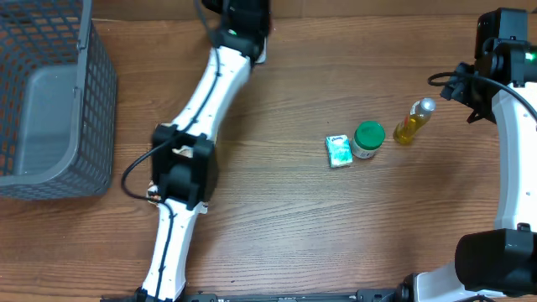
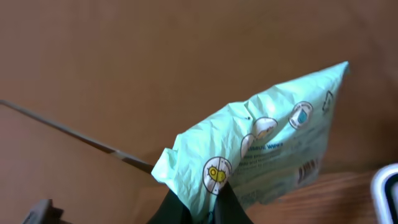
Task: Scan the item barcode
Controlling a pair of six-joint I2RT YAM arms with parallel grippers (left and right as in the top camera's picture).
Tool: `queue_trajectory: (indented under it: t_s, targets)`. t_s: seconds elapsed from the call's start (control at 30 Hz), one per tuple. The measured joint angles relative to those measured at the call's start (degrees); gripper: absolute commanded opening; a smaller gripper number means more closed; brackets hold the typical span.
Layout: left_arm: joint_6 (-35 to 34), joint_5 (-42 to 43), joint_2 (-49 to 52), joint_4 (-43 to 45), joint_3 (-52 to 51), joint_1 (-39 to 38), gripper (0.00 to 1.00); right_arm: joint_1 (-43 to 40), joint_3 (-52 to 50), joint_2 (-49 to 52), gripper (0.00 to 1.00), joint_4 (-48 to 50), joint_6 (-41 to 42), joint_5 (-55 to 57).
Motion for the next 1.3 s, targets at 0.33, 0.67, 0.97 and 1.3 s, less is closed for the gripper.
queue_trajectory:
  t_s: [0.33,0.67,0.97,1.3]
  targets:
    - [6.23,-5.75,6.47,7.48,-0.02,-1.77,0.04,0.0,0.0,0.0,1.0,0.0,0.0,0.0]
    - [6.82,-5.99,6.64,7.45,-0.02,-2.93,0.04,0.0,0.0,0.0,1.0,0.02,0.04,0.0]
    - [3.08,-3.17,6.75,1.75,-0.04,-4.11,0.04,0.0,0.0,0.0,1.0,0.04,0.0,0.0]
    - [-0.31,-2.34,6.95,1.42,-0.04,-4.13,0.04,0.0,0.0,0.0,1.0,0.02,0.0,0.0]
